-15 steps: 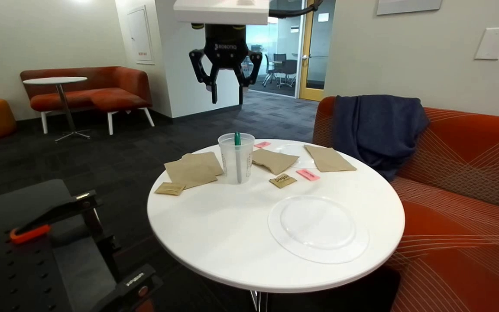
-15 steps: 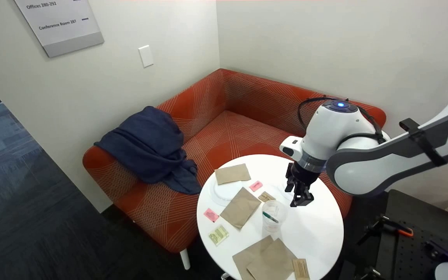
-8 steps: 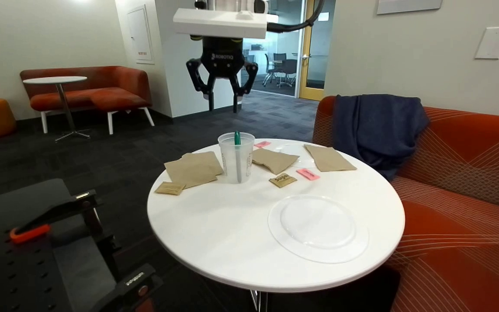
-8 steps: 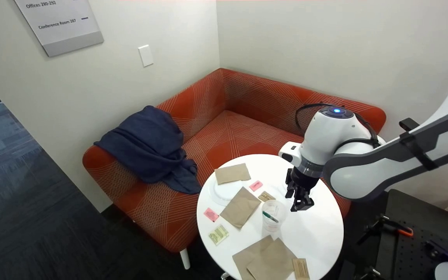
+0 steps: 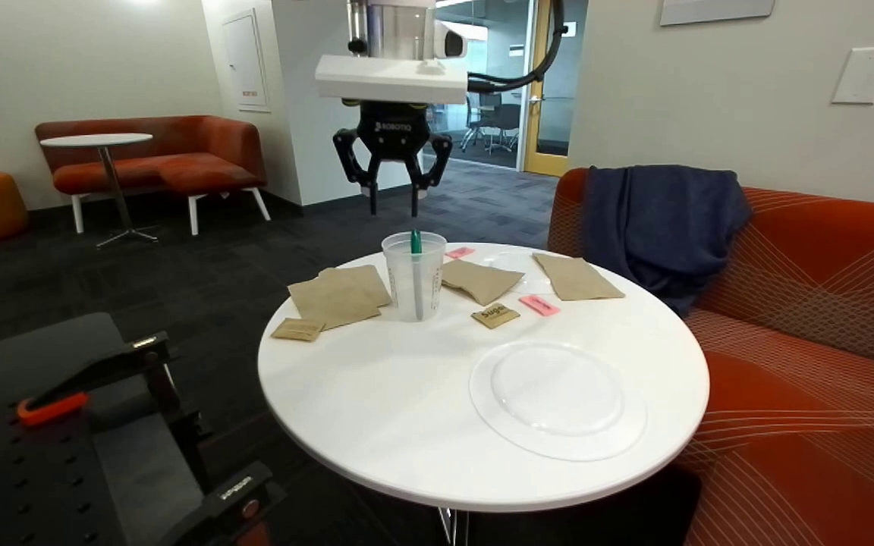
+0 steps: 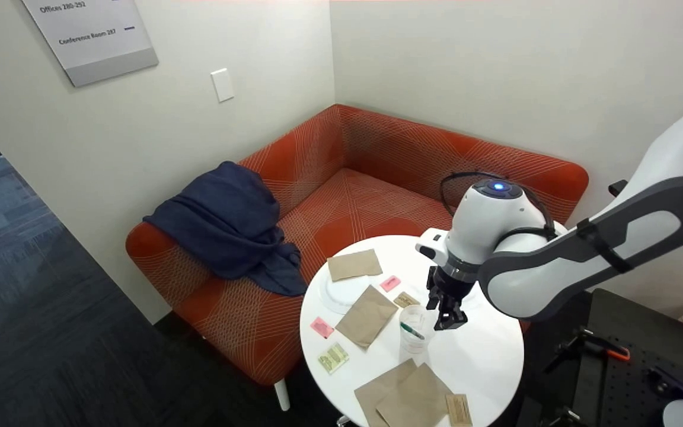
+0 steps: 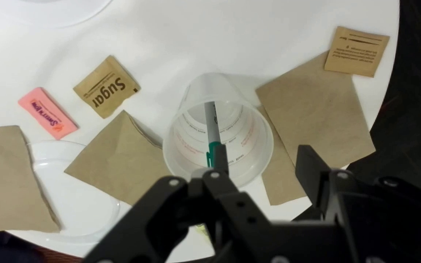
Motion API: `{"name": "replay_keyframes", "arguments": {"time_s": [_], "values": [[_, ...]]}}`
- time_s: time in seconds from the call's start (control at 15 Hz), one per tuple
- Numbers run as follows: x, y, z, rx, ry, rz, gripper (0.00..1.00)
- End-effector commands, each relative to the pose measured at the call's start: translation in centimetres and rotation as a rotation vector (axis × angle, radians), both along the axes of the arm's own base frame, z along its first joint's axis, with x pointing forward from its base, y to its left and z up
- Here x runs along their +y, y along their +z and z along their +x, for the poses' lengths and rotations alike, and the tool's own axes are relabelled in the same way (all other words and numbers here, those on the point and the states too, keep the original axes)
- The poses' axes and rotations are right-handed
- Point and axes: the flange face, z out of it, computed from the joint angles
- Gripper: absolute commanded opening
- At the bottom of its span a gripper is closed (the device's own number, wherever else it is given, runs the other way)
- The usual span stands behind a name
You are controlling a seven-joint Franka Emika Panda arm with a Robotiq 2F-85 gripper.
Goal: Take the green pen out of the clear cup
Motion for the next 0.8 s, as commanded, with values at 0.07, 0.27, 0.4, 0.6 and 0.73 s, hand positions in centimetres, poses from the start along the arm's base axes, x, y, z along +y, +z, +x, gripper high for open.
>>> {"name": "replay_keyframes", "arguments": {"time_s": [0.07, 0.27, 0.4, 0.6, 0.73], "values": [[0.1, -1.4, 2.1, -0.02, 0.014, 0.002, 0.52], [0.0, -2.3, 2.7, -0.01, 0.017, 0.002, 0.51], [-0.1, -2.8, 3.1, -0.007, 0.021, 0.0, 0.51], [-0.3, -3.6, 3.5, -0.001, 0.024, 0.0, 0.51], [-0.1, -4.1, 3.7, 0.004, 0.026, 0.005, 0.51]]}}
